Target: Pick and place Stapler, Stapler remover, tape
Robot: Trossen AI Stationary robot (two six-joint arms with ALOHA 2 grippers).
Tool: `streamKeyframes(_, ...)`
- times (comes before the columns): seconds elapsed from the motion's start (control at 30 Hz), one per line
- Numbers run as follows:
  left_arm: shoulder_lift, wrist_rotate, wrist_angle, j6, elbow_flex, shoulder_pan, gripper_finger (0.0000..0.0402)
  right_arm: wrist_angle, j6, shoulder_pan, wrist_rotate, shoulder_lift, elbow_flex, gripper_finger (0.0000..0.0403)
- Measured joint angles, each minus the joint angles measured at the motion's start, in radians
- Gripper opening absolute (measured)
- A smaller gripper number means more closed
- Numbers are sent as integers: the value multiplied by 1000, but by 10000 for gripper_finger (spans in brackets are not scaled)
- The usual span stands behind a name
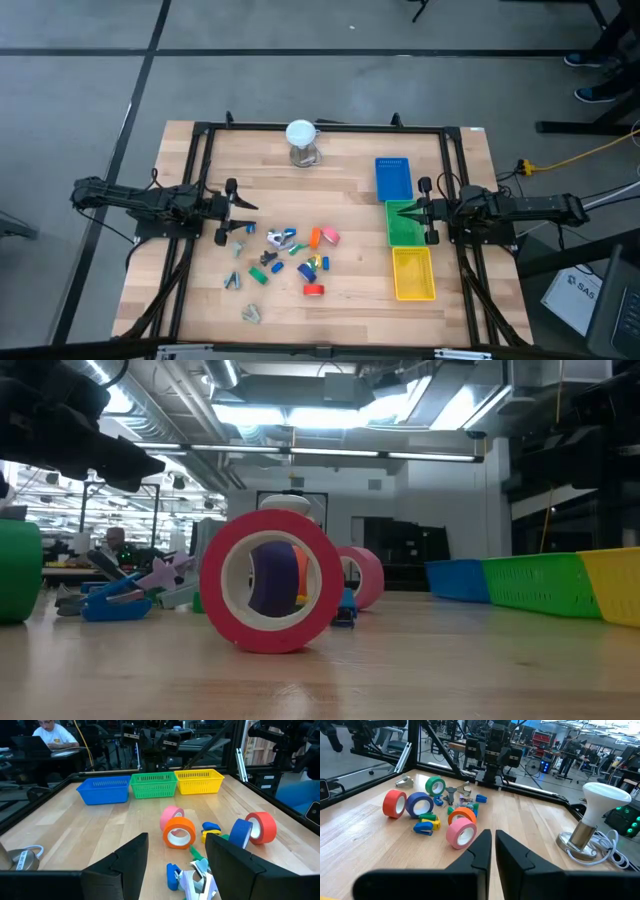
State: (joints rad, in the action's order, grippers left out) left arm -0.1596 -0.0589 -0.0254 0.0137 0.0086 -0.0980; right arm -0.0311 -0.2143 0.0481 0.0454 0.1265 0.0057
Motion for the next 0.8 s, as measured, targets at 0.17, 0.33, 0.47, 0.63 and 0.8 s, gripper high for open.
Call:
streamKeyframes(0.17, 0, 0, 0, 0, 0, 0, 196, 0, 0, 0, 0, 0, 0, 30)
streamKeyframes(0.33, 0, 0, 0, 0, 0, 0, 196, -1, 0, 0, 0, 2, 0, 30)
streamKeyframes(0.47, 0, 0, 0, 0, 0, 0, 196, 7, 0, 2, 0, 3, 3, 30)
streamKeyframes(0.63, 0, 0, 0, 0, 0, 0, 196, 137, 0, 2, 0, 44, 90, 30)
streamKeyframes(0.8, 0, 0, 0, 0, 0, 0, 196, 299, 0, 3, 0, 152, 211, 30)
